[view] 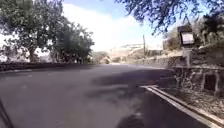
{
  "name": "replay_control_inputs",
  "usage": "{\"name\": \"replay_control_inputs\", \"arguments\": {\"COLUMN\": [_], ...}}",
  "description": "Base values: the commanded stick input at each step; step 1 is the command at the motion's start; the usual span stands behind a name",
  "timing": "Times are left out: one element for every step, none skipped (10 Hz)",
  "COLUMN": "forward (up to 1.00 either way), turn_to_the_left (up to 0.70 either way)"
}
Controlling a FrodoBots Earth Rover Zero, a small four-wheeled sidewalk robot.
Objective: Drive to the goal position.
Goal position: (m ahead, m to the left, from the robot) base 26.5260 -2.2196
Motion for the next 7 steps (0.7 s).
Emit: {"name": "replay_control_inputs", "arguments": {"forward": [0.50, 0.50, 0.50, 0.50, 0.50, 0.50, 0.50], "turn_to_the_left": [0.00, 0.00, 0.00, 0.00, 0.00, 0.00, 0.00]}}
